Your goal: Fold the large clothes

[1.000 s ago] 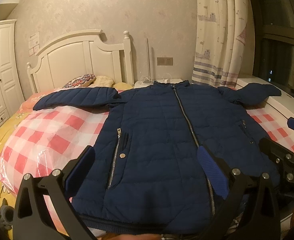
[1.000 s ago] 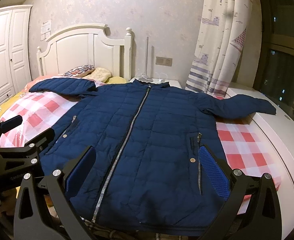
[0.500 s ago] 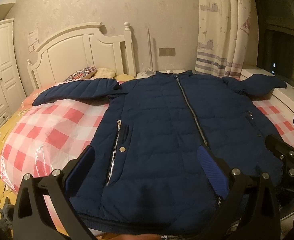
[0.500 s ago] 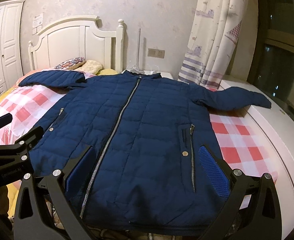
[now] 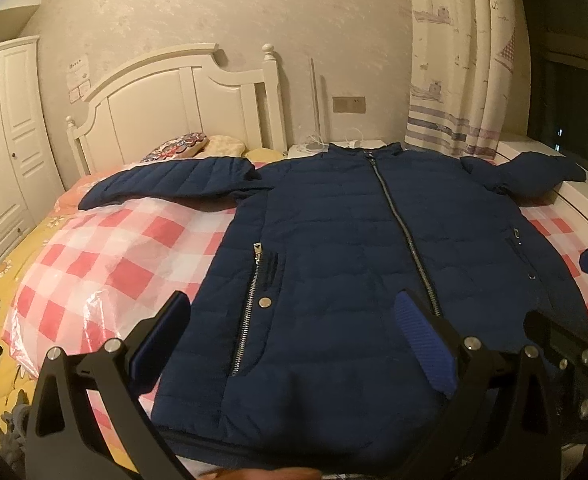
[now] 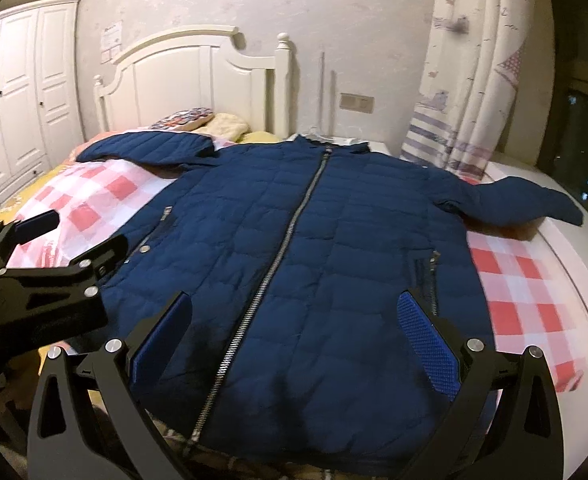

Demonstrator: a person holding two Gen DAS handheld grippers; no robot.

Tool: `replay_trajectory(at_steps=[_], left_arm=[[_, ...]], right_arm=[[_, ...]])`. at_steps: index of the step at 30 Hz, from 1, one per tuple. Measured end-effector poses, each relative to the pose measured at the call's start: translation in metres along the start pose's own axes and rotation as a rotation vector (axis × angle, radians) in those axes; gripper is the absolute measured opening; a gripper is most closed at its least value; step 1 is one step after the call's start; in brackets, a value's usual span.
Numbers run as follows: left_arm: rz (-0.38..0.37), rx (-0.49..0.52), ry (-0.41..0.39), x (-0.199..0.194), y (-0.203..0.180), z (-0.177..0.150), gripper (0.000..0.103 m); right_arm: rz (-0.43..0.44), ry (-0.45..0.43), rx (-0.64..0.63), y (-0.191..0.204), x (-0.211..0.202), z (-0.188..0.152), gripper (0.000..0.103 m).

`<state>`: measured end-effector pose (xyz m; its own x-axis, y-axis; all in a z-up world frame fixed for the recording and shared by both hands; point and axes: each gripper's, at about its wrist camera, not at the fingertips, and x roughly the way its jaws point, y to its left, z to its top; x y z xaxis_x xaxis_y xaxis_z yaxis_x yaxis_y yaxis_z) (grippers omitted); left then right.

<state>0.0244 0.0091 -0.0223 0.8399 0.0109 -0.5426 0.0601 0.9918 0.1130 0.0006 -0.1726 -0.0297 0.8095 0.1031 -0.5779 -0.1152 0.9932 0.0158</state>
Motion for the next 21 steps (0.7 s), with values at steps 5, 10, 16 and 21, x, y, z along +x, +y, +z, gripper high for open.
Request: replay_trajectory(at_steps=[5,10,16,21], left_arm=[[0.009,0.007,-0.009,-0.002,-0.001,0.003,0.101],[0.012,0.024,0.014,0.006,-0.006,0.003,0.101],[0.026,0.035,0.029,0.017,-0.011,0.007,0.101],[0.034,0.041,0.045,0.028,-0.013,0.013,0.101]], right_arm=[[0.043,0.000,-0.018,0.007,-0.003,-0.001,0.098],[0.054,0.018,-0.001,0.003,0.002,-0.002,0.098],[0.074,0.038,0.024,-0.002,0.015,-0.003,0.098],[0.088,0.055,0.044,-0.007,0.026,0.000,0.098]])
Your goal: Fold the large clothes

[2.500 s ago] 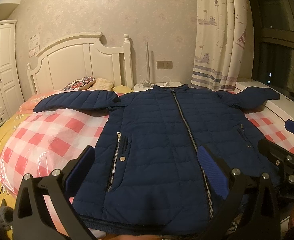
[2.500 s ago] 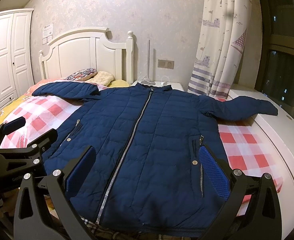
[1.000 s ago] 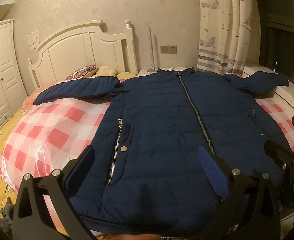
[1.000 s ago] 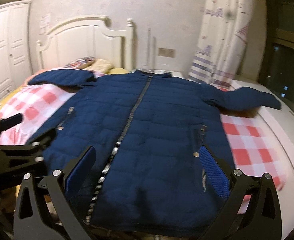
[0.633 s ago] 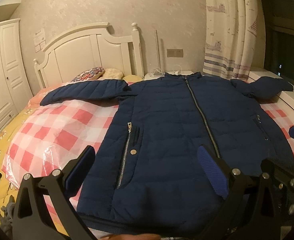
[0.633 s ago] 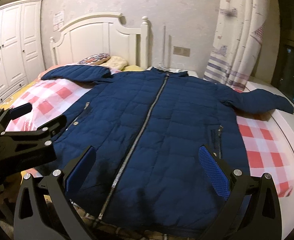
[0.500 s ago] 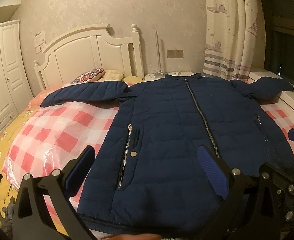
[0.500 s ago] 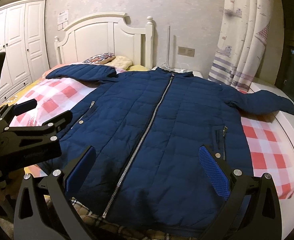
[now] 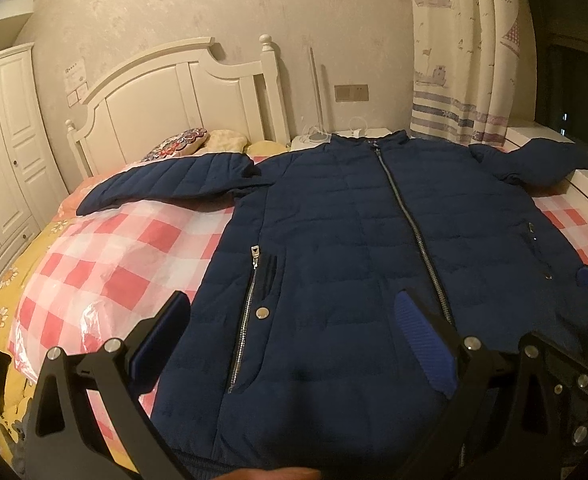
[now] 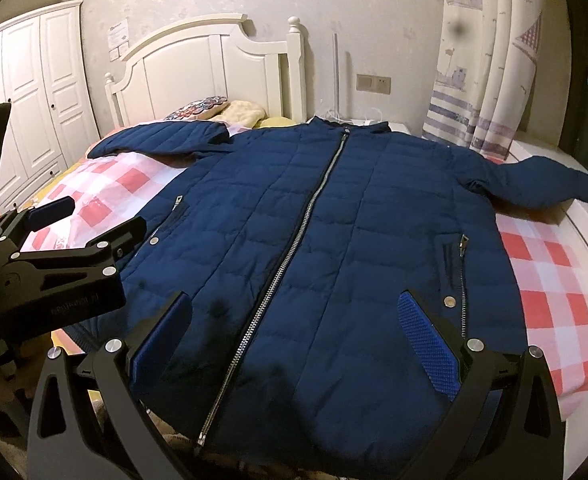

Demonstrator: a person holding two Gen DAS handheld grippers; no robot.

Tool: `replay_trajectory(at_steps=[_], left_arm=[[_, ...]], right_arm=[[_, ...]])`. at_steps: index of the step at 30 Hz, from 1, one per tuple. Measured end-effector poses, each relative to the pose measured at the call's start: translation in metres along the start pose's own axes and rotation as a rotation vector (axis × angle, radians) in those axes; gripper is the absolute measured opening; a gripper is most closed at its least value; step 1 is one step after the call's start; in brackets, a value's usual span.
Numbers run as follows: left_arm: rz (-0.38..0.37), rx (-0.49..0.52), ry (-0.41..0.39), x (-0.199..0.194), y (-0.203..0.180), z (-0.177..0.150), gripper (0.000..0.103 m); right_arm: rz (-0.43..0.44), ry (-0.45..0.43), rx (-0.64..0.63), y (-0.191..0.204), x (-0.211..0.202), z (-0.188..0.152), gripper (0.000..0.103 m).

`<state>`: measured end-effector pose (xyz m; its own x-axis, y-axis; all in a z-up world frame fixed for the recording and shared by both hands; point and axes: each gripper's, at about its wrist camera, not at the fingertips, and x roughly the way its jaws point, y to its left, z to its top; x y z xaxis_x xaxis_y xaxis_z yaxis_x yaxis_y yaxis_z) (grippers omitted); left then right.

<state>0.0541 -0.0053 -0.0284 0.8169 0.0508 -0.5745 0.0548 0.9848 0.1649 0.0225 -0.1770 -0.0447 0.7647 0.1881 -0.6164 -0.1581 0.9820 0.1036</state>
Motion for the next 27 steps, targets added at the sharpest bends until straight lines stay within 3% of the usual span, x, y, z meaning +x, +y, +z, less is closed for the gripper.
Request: replay_trajectory(at_steps=[7,12,16,23,27], left_arm=[[-0.004,0.021,0.058,0.034,-0.006,0.014,0.101],[-0.028,0.096,0.253,0.120,-0.025,0.042,0.101],[-0.037,0.074,0.354,0.189,-0.030,0.067,0.101],[0.001,0.044,0.359,0.264,-0.032,0.092,0.101],[-0.072,-0.070,0.315,0.269,-0.019,0.083,0.101]], right_arm=[[0.025,0.036,0.038,-0.012,0.019,0.006,0.098],[0.022,0.070,0.072,-0.040,0.045,0.020,0.098],[-0.023,0.124,0.253,-0.115,0.077,0.036,0.098],[-0.302,0.114,0.557,-0.285,0.104,0.066,0.099],[-0.294,0.057,0.739,-0.368,0.121,0.080,0.099]])
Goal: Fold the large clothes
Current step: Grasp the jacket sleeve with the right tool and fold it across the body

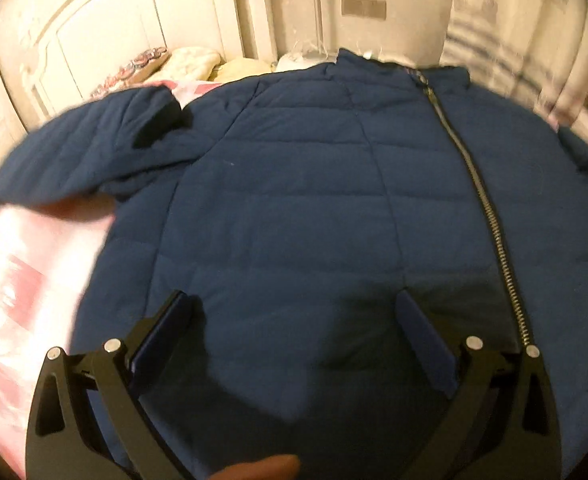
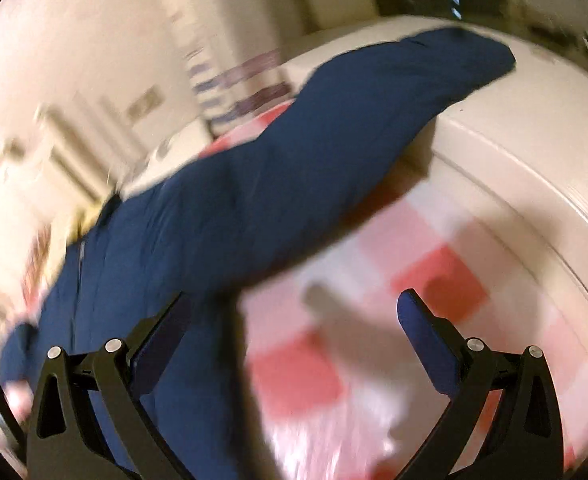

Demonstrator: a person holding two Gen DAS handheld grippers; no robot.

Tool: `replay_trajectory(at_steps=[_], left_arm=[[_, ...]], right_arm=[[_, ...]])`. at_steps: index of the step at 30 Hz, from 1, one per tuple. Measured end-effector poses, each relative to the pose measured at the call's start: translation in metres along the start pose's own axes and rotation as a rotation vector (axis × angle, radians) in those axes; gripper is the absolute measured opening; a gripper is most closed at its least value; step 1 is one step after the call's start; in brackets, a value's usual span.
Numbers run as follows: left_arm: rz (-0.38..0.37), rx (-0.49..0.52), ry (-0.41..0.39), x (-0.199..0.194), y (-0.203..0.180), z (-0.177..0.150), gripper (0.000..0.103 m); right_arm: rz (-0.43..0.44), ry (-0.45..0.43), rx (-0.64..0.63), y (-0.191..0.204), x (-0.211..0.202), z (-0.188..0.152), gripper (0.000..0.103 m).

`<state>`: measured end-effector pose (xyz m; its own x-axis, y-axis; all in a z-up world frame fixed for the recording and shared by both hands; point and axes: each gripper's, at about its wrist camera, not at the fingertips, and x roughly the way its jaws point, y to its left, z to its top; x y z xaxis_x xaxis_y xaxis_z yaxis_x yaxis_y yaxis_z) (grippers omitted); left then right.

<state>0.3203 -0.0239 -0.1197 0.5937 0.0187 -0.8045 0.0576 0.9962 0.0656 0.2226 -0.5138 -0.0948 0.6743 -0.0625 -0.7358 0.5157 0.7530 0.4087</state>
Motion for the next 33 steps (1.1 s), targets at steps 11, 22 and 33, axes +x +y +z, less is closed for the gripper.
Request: replay_trajectory(at_steps=[11,22,33], left_arm=[[-0.016,0.003,-0.020,0.002,-0.005,0.000,0.101],[-0.021,-0.001,-0.021,0.001,-0.003,-0.001,0.101],[-0.031,-0.008,-0.025,0.001,0.001,-0.002,0.101]], right_arm=[[-0.052,-0.156,0.046,0.000,0.045,0.061,0.031],[0.257,-0.253,-0.740,0.246,-0.028,-0.049,0.028],[0.227,0.189,-0.793,0.249,0.041,-0.130,0.075]])
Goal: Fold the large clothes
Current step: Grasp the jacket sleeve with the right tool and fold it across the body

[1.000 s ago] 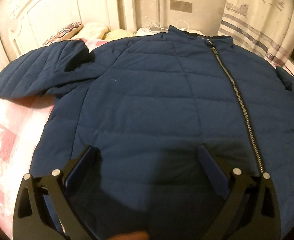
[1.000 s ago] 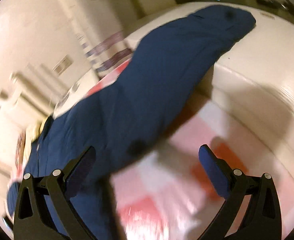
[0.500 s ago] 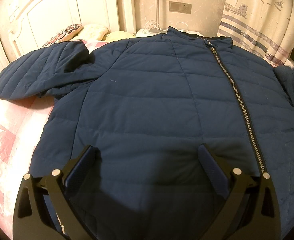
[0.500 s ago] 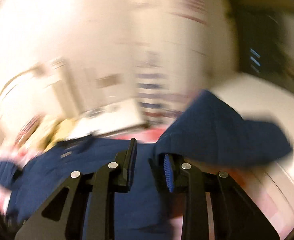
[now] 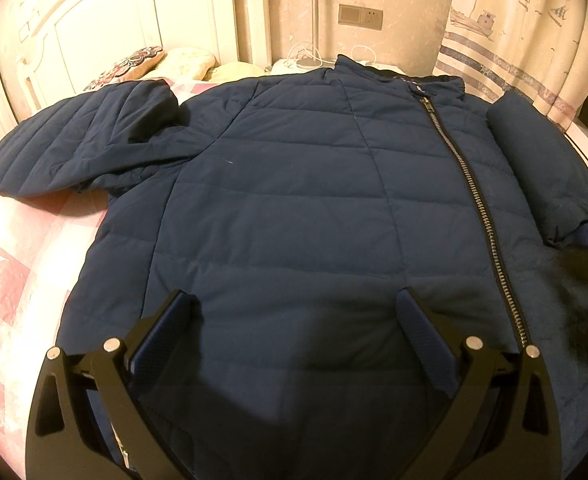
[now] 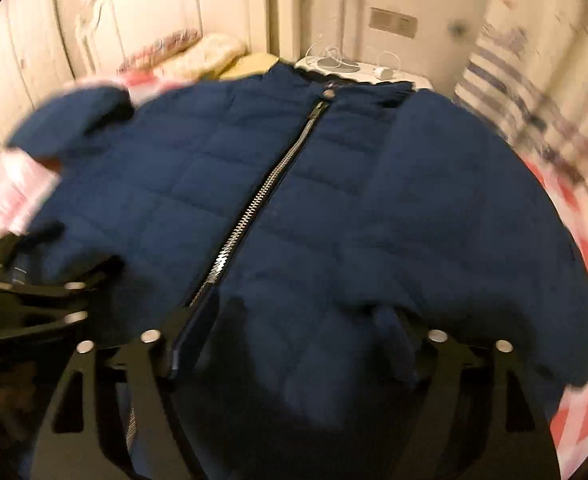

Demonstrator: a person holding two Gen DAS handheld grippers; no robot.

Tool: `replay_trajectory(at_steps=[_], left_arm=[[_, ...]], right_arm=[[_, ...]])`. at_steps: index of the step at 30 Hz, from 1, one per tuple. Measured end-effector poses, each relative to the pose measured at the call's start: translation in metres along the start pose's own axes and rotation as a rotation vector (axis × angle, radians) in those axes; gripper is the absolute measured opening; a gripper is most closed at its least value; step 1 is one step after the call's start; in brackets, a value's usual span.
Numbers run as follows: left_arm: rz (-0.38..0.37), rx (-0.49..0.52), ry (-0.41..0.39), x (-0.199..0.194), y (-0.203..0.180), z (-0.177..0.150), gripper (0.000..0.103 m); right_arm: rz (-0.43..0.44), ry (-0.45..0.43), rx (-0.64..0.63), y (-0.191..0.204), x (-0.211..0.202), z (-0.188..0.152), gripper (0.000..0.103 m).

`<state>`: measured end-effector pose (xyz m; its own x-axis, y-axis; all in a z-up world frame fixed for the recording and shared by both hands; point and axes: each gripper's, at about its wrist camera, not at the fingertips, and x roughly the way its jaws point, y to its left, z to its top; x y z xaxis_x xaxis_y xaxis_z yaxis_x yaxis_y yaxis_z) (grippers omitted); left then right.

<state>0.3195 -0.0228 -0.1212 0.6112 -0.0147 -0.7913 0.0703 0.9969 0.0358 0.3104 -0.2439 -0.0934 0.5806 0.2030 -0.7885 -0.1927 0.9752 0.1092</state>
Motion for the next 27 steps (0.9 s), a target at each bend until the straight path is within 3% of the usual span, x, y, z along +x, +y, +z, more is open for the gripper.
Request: replay_trajectory(at_steps=[3,5,7,9,12,15,18,19,21,24,27], left_arm=[[-0.004,-0.002,-0.002,0.000,0.001,0.000,0.101],[-0.003,-0.001,-0.002,0.000,0.001,0.000,0.101],[-0.003,-0.001,-0.002,0.000,0.002,0.000,0.101],[-0.004,-0.002,-0.003,0.000,0.001,0.000,0.101],[-0.005,-0.003,-0.003,0.000,0.001,0.000,0.101],[-0.009,-0.006,-0.005,-0.001,0.002,-0.001,0.101],[-0.016,-0.011,-0.008,-0.001,0.003,-0.001,0.101],[-0.016,-0.011,-0.008,-0.001,0.003,-0.001,0.101],[-0.011,-0.007,-0.006,-0.001,0.003,-0.001,0.101],[-0.007,-0.004,-0.005,-0.001,0.003,-0.001,0.101],[-0.010,-0.006,-0.006,-0.001,0.003,-0.001,0.101]], right_arm=[[0.059,-0.115,0.182,-0.035,-0.048,-0.013,0.078],[0.069,-0.181,0.415,-0.085,-0.075,-0.038,0.079],[0.064,-0.181,0.624,-0.134,-0.083,-0.068,0.079],[0.059,-0.153,0.755,-0.169,-0.077,-0.086,0.079],[0.112,-0.171,0.857,-0.201,-0.062,-0.093,0.079],[0.065,-0.196,0.915,-0.222,-0.046,-0.085,0.079],[0.129,-0.254,0.996,-0.237,-0.032,-0.073,0.048],[0.089,-0.289,0.975,-0.223,-0.038,-0.069,0.037],[0.021,-0.379,0.872,-0.201,-0.056,-0.050,0.028],[-0.018,-0.482,0.655,-0.151,-0.080,-0.002,0.026],[-0.036,-0.524,0.336,-0.073,-0.087,0.056,0.026]])
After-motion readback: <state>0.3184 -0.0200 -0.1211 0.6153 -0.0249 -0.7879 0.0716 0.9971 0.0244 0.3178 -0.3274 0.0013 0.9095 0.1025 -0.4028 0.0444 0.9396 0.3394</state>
